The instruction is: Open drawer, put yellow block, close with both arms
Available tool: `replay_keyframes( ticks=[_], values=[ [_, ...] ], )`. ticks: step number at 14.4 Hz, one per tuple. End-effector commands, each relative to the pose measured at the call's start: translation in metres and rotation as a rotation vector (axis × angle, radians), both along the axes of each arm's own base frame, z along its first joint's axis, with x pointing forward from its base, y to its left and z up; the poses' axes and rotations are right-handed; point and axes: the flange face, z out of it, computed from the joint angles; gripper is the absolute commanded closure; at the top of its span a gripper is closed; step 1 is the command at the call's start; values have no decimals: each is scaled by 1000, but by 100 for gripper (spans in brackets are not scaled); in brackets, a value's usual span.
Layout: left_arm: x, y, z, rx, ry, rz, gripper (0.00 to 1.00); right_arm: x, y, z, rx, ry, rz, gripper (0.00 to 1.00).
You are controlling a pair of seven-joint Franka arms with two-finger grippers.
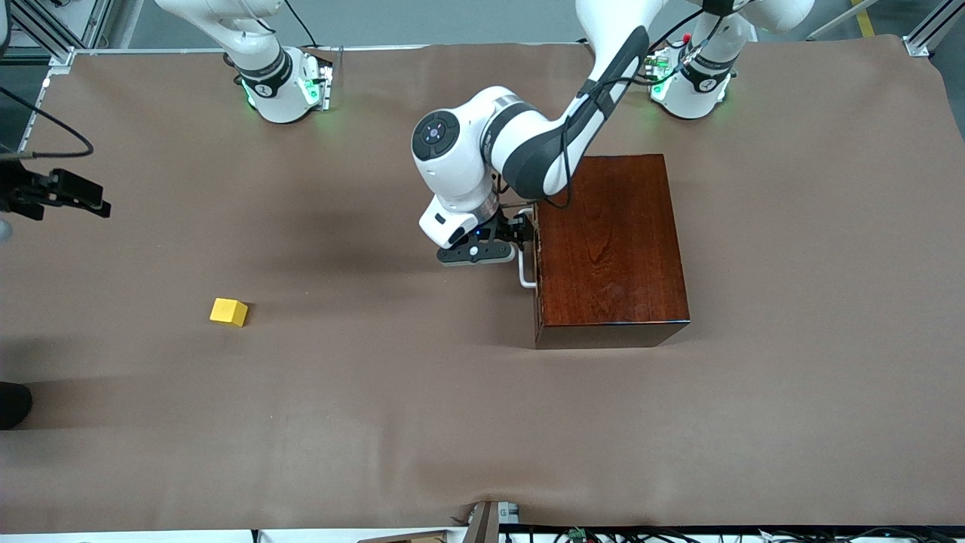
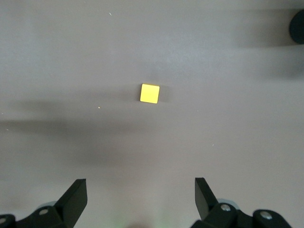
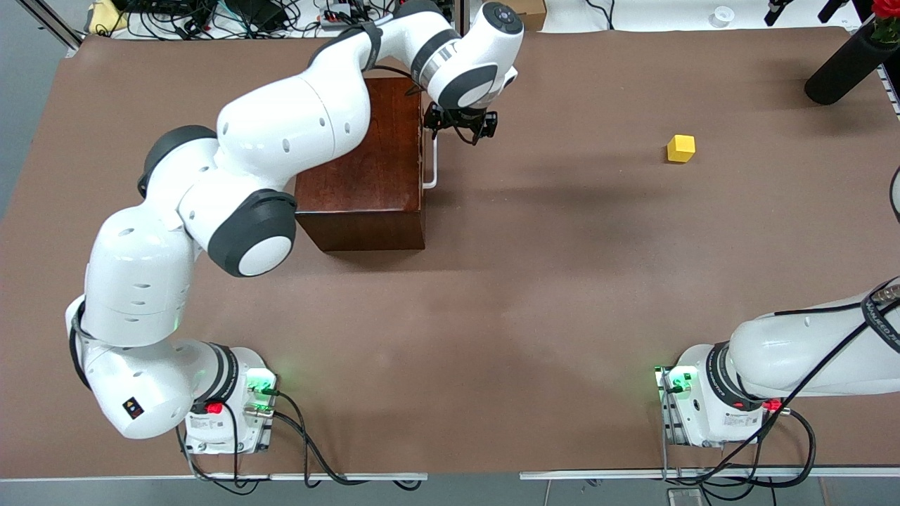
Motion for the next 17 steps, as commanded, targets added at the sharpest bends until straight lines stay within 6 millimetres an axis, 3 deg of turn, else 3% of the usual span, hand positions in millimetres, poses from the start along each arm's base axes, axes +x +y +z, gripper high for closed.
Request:
replay_keyframes(
  ticks=[1, 5, 11, 17],
  values=[
    [-3, -5, -12, 61, -30, -21, 0, 13, -15, -21, -14, 40, -26, 0],
    [-4, -6, -24, 73, -21, -23, 0, 36, -39, -45, -11, -28, -64, 0],
    [-7, -8, -31, 72, -9, -8, 0, 65, -67, -118, -11, 11, -99, 0],
    [-10, -9, -41, 70, 20, 3, 0, 92, -69, -194, -3, 27, -96, 0]
  ],
)
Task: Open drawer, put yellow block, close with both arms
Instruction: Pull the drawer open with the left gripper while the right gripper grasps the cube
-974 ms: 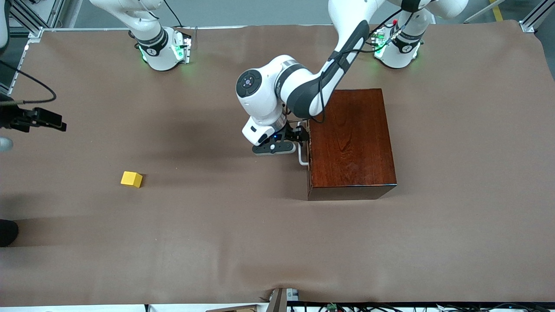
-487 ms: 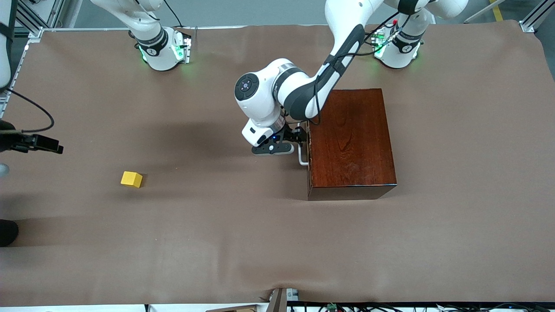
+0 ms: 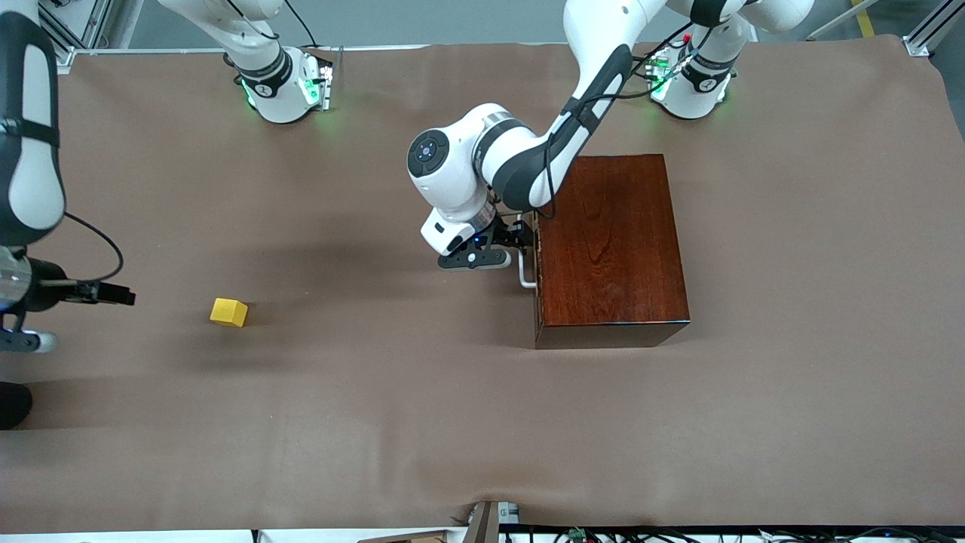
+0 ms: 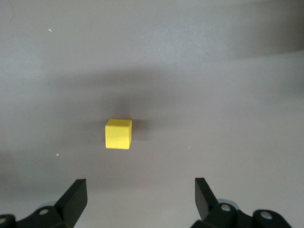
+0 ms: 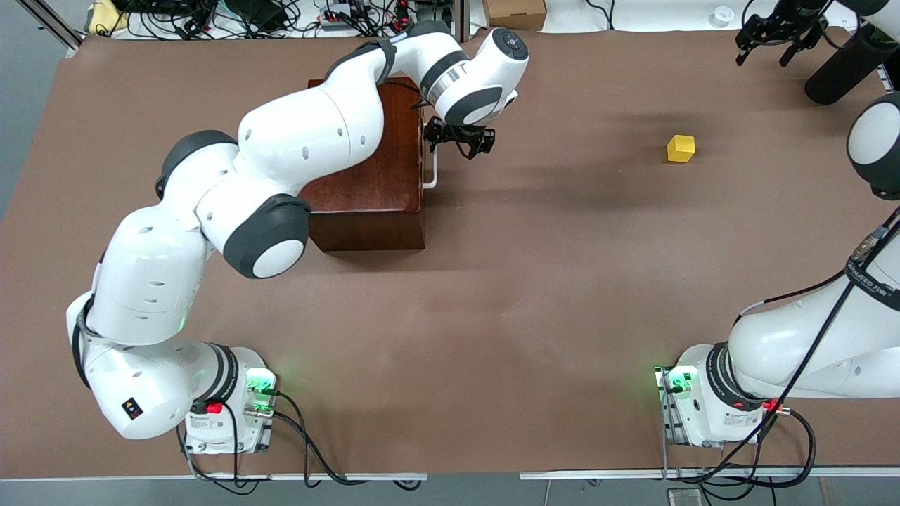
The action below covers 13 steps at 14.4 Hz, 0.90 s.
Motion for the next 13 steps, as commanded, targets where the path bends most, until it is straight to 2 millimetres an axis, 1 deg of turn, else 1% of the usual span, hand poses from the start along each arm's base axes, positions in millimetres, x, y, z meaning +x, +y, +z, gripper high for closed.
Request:
replay_keyframes(
  ticks=[1, 2, 3, 5, 7, 8, 10, 11, 13],
  values=[
    [-3, -5, -6, 12, 3, 20, 0, 12, -2, -37, 10, 12, -10, 0],
    [-3, -4, -9, 16, 6, 20, 0, 15, -1, -53, 16, 20, -11, 0],
    [-3, -4, -13, 19, 10, 21, 0, 15, 4, -62, 18, 20, -4, 0],
    [-3, -4, -14, 19, 10, 20, 0, 17, 11, -71, 18, 11, 5, 0],
    [-2, -6, -12, 7, 3, 19, 0, 20, 11, -95, 35, 13, -4, 0],
    [-2, -7, -11, 4, 3, 16, 0, 18, 12, -110, 52, 29, -14, 0],
    [-5, -12, -9, -8, -1, 10, 0, 14, 26, -127, 78, 38, -16, 0],
    [-9, -17, -7, -19, -2, 7, 0, 12, 27, -134, 77, 36, -24, 0],
    [-9, -23, -4, -55, -37, 55, 0, 3, 33, -156, 72, 41, -45, 0]
  ],
)
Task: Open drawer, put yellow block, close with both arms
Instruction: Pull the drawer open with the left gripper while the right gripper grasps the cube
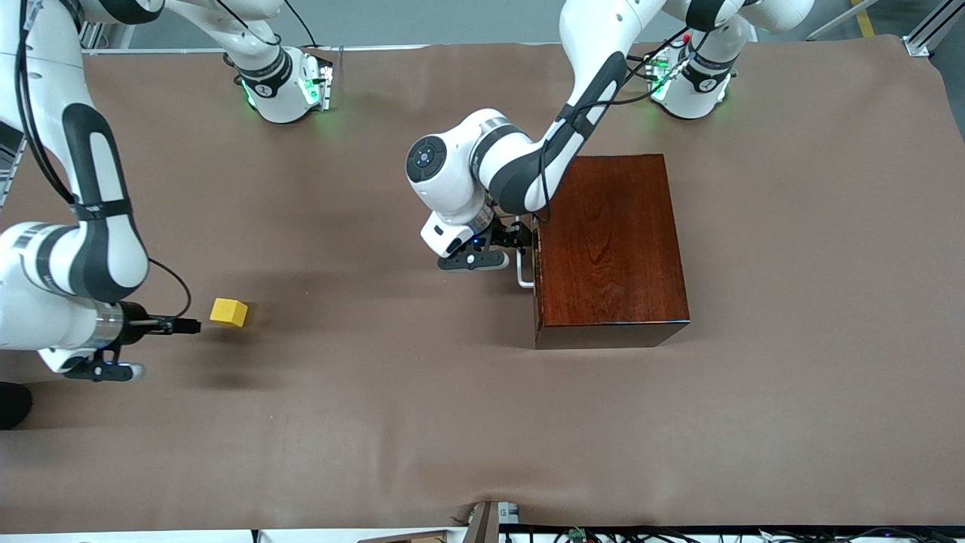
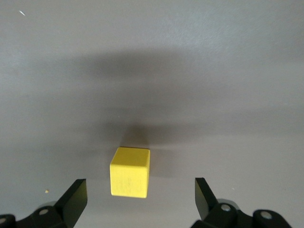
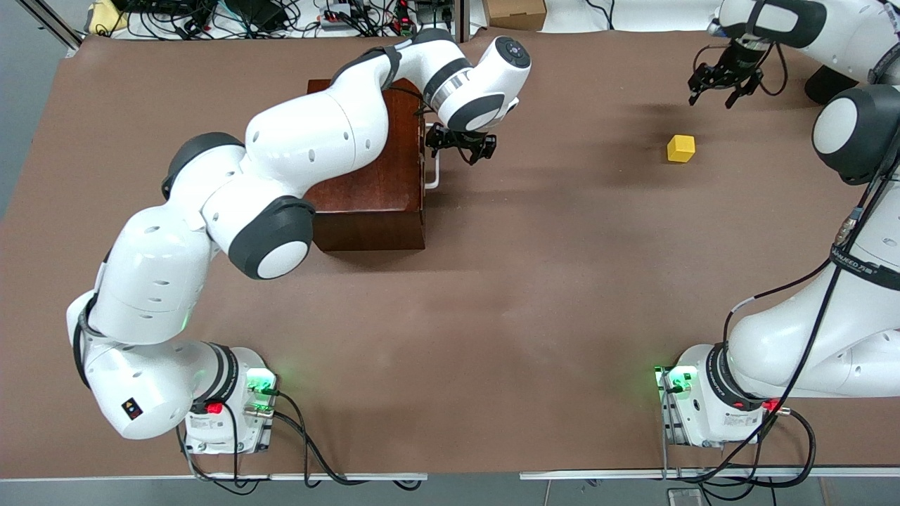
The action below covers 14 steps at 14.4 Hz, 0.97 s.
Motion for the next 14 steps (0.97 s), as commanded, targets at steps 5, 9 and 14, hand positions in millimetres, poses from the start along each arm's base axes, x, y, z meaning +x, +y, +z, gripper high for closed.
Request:
replay_keyframes(
  ticks=[5, 9, 14],
  values=[
    [-7, -35, 6, -157, -81, 78, 0, -31, 27, -53, -18, -12, -91, 0],
    [-3, -48, 6, -263, -141, 121, 0, -42, 36, -70, -29, -19, -124, 0],
    [-16, -64, 8, -310, -168, 140, 0, -54, 36, -81, -32, -19, -128, 51]
  ],
)
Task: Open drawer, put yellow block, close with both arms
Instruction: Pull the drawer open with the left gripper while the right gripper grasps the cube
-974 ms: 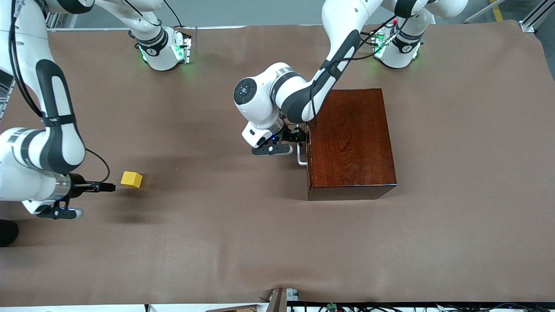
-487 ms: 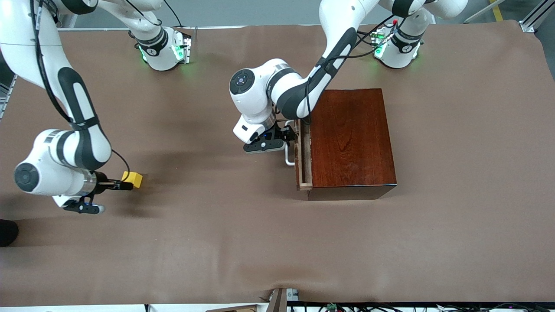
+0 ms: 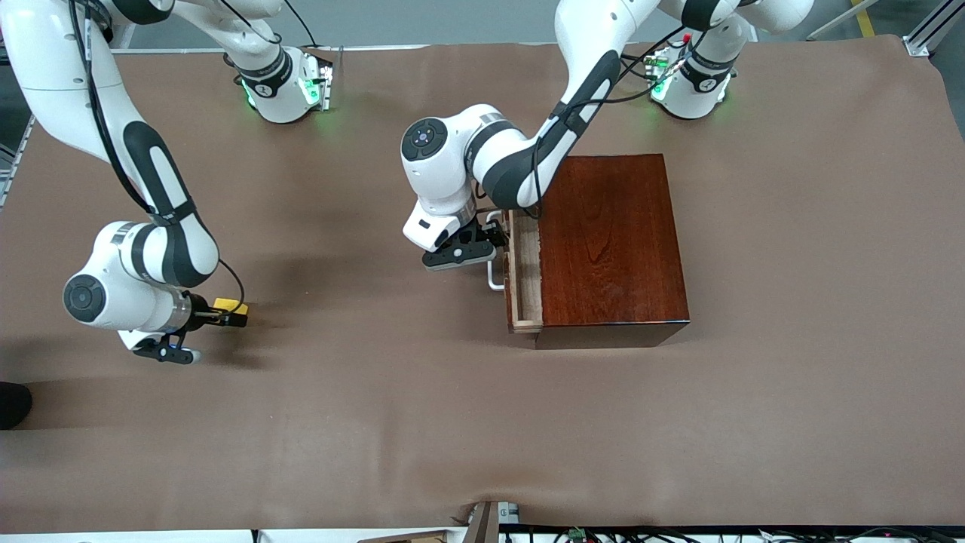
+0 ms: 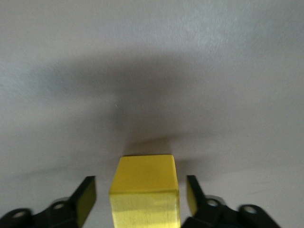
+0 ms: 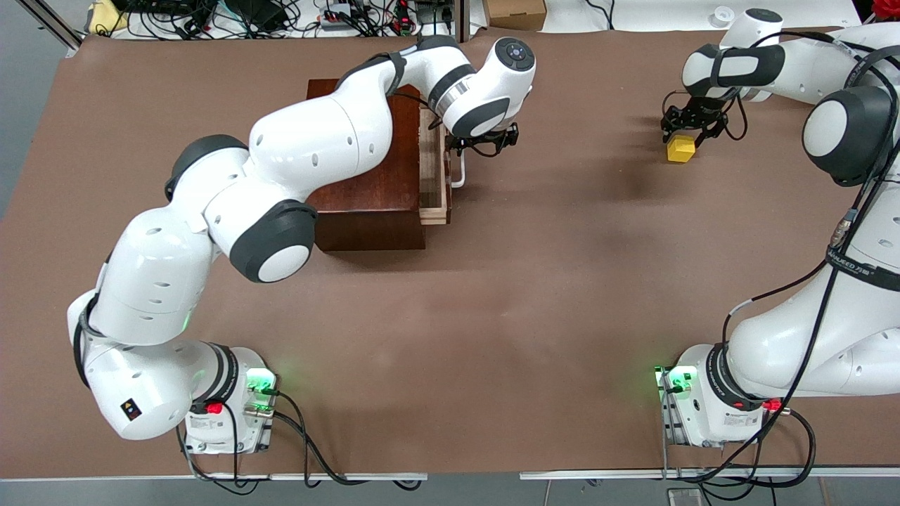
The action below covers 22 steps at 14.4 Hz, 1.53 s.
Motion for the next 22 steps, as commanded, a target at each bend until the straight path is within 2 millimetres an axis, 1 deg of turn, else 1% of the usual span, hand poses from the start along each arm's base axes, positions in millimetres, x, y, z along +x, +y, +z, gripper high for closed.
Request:
replay_keyframes(
  ticks=[1, 2, 3, 4, 5, 8, 9, 10, 12, 17, 20, 22],
  values=[
    [-19, -39, 0, -131, -56, 4, 0, -8, 2, 10, 6, 0, -23, 58],
    [-21, -40, 0, -134, -59, 16, 0, -8, 1, 11, 6, 1, -24, 66],
    [-29, -46, 0, -135, -58, 8, 0, -9, 1, 11, 7, 7, -26, 76],
    [-32, -48, 2, -136, -61, 6, 0, -10, 1, 13, 8, 18, -26, 89],
    [-32, -49, 1, -137, -58, 6, 0, -10, 2, 19, 9, 20, -24, 100],
    [-38, -56, 6, -157, -65, -4, 0, -7, 8, 31, 11, 36, -33, 100],
    [-41, -59, 8, -161, -67, -9, 0, -5, 12, 37, 9, 36, -44, 100],
    [-42, -60, 11, -165, -73, -11, 0, -3, 16, 42, 6, 33, -46, 100],
    [-41, -60, 15, -168, -74, -10, 0, -1, 18, 50, 7, 33, -44, 100],
    [-37, -57, 13, -162, -81, -4, 0, 1, 14, 53, 6, 26, -50, 100],
    [-37, -57, 14, -153, -79, -6, 0, 4, 11, 57, 5, 16, -54, 100],
    [-36, -55, 19, -154, -84, -5, 0, 6, 11, 61, 5, 9, -54, 100]
  ],
)
